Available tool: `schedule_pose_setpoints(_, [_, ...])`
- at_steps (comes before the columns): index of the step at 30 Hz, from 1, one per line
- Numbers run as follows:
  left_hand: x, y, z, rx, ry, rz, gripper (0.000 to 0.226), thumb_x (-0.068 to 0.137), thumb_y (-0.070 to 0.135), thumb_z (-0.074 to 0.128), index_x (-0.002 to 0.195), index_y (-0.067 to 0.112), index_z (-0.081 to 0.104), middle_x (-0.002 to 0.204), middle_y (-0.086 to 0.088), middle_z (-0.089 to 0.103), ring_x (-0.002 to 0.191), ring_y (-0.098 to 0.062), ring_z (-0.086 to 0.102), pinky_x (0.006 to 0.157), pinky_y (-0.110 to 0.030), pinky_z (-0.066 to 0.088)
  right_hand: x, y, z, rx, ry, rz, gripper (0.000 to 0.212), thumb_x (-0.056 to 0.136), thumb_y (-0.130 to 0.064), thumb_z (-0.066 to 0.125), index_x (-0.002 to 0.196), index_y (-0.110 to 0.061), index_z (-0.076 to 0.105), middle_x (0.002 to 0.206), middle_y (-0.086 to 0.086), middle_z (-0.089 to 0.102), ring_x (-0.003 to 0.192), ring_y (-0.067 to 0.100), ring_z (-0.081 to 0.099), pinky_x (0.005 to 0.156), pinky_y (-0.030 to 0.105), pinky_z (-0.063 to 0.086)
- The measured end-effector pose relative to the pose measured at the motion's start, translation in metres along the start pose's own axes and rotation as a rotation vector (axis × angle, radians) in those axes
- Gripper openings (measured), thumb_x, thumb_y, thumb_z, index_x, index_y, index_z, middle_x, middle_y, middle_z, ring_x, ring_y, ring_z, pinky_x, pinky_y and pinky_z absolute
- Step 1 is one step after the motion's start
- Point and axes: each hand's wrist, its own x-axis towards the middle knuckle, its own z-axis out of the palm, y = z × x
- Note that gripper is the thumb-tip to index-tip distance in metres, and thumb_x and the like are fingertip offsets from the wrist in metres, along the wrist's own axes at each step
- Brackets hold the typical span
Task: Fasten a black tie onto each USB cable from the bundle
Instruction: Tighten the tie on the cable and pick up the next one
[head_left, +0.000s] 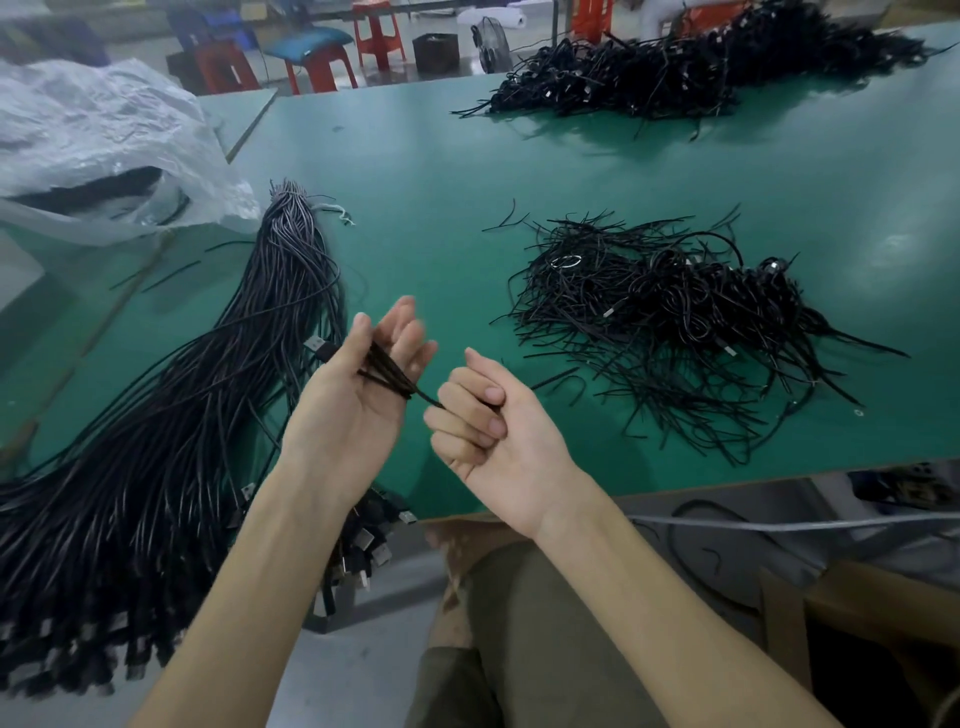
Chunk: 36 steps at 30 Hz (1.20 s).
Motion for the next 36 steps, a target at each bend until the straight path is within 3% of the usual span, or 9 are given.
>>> schedule_pose_setpoints(2, [0.006, 0.006, -0.008, -0.101, 0.022, -0.019, 0.029, 0.111, 0.027, 0.037, 0.101, 0.016, 0.062, 0.076, 0.013, 0.056, 0.051, -0.002, 0.045, 0.061, -0.016, 0.044, 0.002, -0.006, -0.005, -0.056, 0.043, -0.023, 0.047, 0.106, -0.030, 0.047, 0.061, -0.023, 0.032, 0.048, -0.008, 0.020, 0.047, 0.008, 0.011, 0.044, 0.023, 0.010])
schedule_pose_setpoints(6, [0.012, 0.020, -0.023, -0.226, 0.005, -0.037, 0.034, 0.111, 0.024, 0.037, 0.086, 0.023, 0.060, 0.067, 0.013, 0.038, 0.042, -0.009, 0.020, 0.046, -0.023, 0.028, 0.005, -0.016, -0.016, -0.144, 0.122, -0.074, 0.043, 0.103, -0.030, 0.053, 0.063, -0.022, 0.041, 0.053, -0.007, 0.025, 0.047, 0.008, 0.017, 0.042, 0.022, 0.015])
schedule_pose_setpoints(12, [0.024, 0.034, -0.028, -0.276, -0.028, -0.013, 0.040, 0.111, 0.022, 0.035, 0.081, 0.024, 0.062, 0.067, 0.012, 0.034, 0.042, -0.010, 0.017, 0.045, -0.025, 0.026, -0.001, -0.035, -0.019, -0.248, 0.141, -0.201, 0.038, 0.103, -0.042, 0.054, 0.075, -0.016, 0.055, 0.062, -0.003, 0.043, 0.047, 0.007, 0.027, 0.041, 0.021, 0.016])
schedule_pose_setpoints(16, [0.036, 0.037, -0.024, -0.198, 0.054, 0.030, 0.040, 0.111, 0.024, 0.035, 0.080, 0.024, 0.060, 0.064, 0.011, 0.033, 0.041, -0.010, 0.017, 0.043, -0.026, 0.023, -0.006, -0.047, -0.010, -0.748, 0.339, -0.554, 0.033, 0.104, -0.043, 0.053, 0.105, -0.011, 0.060, 0.095, 0.001, 0.063, 0.053, 0.010, 0.055, 0.040, 0.021, 0.026])
schedule_pose_setpoints(19, [0.048, 0.028, -0.013, -0.048, 0.137, 0.080, 0.036, 0.111, 0.026, 0.036, 0.081, 0.023, 0.057, 0.060, 0.011, 0.033, 0.038, -0.008, 0.018, 0.042, -0.024, 0.020, -0.005, -0.048, 0.001, -1.017, 0.335, -0.737, 0.026, 0.104, -0.040, 0.057, 0.119, -0.019, 0.056, 0.118, 0.000, 0.062, 0.068, 0.016, 0.073, 0.043, 0.025, 0.039])
schedule_pose_setpoints(22, [0.061, 0.017, 0.000, -0.075, 0.072, 0.065, 0.036, 0.110, 0.025, 0.039, 0.078, 0.021, 0.056, 0.058, 0.011, 0.034, 0.035, -0.006, 0.020, 0.039, -0.022, 0.021, 0.008, -0.037, 0.009, -1.208, 0.283, -0.720, 0.041, 0.100, -0.039, 0.064, 0.133, -0.020, 0.051, 0.127, -0.003, 0.056, 0.098, 0.012, 0.070, 0.072, 0.028, 0.057])
schedule_pose_setpoints(27, [0.075, 0.004, 0.003, -0.161, -0.194, -0.186, 0.034, 0.103, 0.028, 0.051, 0.072, 0.019, 0.063, 0.057, 0.010, 0.034, 0.039, -0.007, 0.021, 0.039, -0.020, 0.026, 0.039, -0.035, 0.007, -1.301, 0.258, -0.475, 0.079, 0.088, -0.033, 0.079, 0.152, -0.017, 0.037, 0.140, -0.002, 0.053, 0.124, 0.005, 0.056, 0.103, 0.024, 0.048])
schedule_pose_setpoints(32, [0.077, -0.013, -0.016, -0.072, -0.193, -0.335, 0.033, 0.102, 0.031, 0.055, 0.073, 0.018, 0.067, 0.055, 0.010, 0.037, 0.036, -0.006, 0.031, 0.041, -0.016, 0.034, 0.052, -0.028, -0.018, -1.117, 0.074, -0.311, 0.053, 0.083, -0.005, 0.083, 0.129, -0.018, 0.060, 0.120, 0.007, 0.073, 0.111, 0.010, 0.068, 0.096, 0.022, 0.052])
schedule_pose_setpoints(36, [0.072, -0.018, -0.030, 0.012, -0.181, -0.368, 0.029, 0.099, 0.037, 0.061, 0.079, 0.019, 0.070, 0.057, 0.012, 0.038, 0.041, -0.006, 0.034, 0.046, -0.016, 0.041, 0.058, -0.015, -0.034, -1.149, 0.137, -0.409, 0.041, 0.082, -0.014, 0.085, 0.113, -0.028, 0.064, 0.116, 0.002, 0.075, 0.116, 0.013, 0.068, 0.108, 0.037, 0.049])
